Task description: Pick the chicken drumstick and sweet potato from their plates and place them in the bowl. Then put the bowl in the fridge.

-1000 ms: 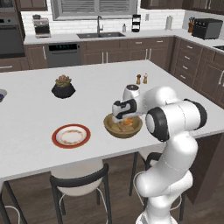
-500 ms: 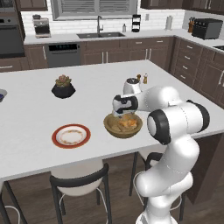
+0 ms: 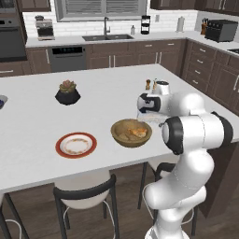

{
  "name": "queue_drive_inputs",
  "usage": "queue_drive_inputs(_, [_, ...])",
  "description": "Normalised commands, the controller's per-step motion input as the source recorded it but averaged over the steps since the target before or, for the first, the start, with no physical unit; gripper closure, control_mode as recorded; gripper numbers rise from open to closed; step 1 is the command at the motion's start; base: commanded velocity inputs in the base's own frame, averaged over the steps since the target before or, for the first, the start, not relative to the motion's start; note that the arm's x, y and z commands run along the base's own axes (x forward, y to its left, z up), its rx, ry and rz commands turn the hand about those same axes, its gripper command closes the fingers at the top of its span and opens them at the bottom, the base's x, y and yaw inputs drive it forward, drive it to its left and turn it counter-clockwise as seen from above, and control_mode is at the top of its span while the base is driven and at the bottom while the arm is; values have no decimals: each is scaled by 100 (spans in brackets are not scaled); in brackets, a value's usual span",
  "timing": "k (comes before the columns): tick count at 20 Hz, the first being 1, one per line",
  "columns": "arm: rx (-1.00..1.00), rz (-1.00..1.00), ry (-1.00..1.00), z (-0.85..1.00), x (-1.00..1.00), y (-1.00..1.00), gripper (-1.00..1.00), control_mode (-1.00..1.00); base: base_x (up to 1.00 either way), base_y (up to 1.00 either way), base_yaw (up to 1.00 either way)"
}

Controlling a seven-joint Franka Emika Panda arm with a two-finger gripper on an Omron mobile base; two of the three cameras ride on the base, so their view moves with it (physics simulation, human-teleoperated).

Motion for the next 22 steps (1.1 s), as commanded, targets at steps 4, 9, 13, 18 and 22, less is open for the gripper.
queue_drive_inputs(4, [22,-52,3,-55,-9,11,-100,-100,0,0,0])
queue_drive_inputs(9, [19,-40,1,-47,-8,16,-100,-100,0,0,0])
queue_drive_inputs(13, [8,-26,1,-33,-51,3,-100,-100,0,0,0])
queue_drive_inputs(18, [0,-16,0,-7,-8,32,-100,-100,0,0,0])
queue_drive_inputs(22, [0,-13,0,-3,18,43,-100,-100,0,0,0])
